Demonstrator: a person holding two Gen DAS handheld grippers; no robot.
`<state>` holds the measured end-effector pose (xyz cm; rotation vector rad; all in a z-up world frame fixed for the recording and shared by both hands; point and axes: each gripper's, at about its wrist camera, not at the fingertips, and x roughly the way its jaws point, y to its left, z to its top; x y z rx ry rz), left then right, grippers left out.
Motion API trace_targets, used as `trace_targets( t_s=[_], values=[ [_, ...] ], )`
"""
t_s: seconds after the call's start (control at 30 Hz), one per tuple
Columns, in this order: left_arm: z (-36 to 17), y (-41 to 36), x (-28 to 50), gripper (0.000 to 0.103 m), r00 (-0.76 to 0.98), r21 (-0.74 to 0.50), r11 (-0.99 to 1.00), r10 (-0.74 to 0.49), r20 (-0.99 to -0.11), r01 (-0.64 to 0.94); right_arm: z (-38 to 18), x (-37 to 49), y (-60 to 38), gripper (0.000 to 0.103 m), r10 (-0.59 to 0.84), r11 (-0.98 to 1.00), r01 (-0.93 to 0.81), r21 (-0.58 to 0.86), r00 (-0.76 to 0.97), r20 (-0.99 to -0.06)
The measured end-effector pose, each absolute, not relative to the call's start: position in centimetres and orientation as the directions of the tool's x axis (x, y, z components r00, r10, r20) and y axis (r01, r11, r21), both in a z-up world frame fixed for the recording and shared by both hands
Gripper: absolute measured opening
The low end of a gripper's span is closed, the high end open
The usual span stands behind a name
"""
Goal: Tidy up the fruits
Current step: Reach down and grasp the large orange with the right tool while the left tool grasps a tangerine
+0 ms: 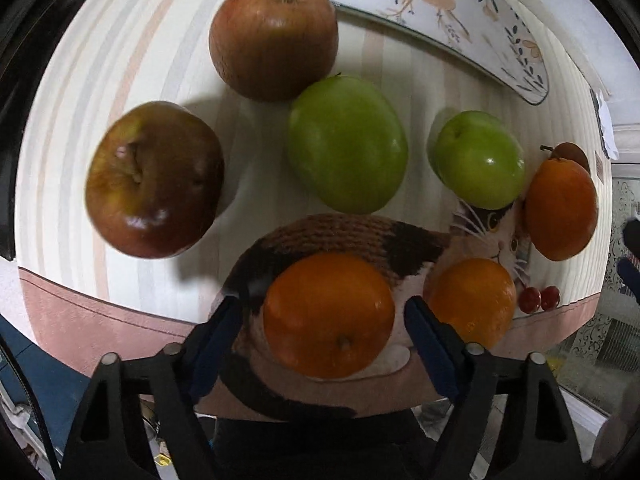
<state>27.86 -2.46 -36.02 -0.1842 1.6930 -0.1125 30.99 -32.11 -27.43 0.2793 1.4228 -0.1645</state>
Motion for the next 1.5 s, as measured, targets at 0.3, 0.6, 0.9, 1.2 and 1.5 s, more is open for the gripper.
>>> trace_targets(
  t_s=[0.3,0.6,0.9,1.2,1.5],
  values=[
    [-37.5,-3.9,27.5,0.077,-0.13,-0.149,0.986,-0.157,-0.979,-0.073,-33.5,35.9,-31.6,0.093,0.098,0.988,0.121,0.098,0.006,-0.995],
    [-37.2,-7.1,27.2,0.077,-0.111,-0.09,0.995,-0.093,-0.989,-0.033,-33.6,35.7,-30.1,0.079,0.095,0.995,0.004,0.095,-0.091,-0.991],
    [-36.9,-9.2,28.3,0.063,-0.096,-0.087,0.996,-0.09,-0.991,-0.036,-33.3,35.0,-31.0,0.08,0.125,0.992,0.016,0.124,-0.108,-0.986],
    [-36.6,-11.2,27.4,0.062,-0.078,-0.071,0.996,-0.075,-0.994,-0.047,-34.8,36.6,-31.8,0.085,0.143,0.99,0.009,0.144,-0.184,-0.972],
    [-36.1,-10.5,26.1,0.062,-0.061,-0.053,0.997,-0.056,-0.997,-0.053,-34.6,37.4,-30.9,0.085,0.097,0.992,-0.068,0.107,-0.133,-0.986]
  ],
)
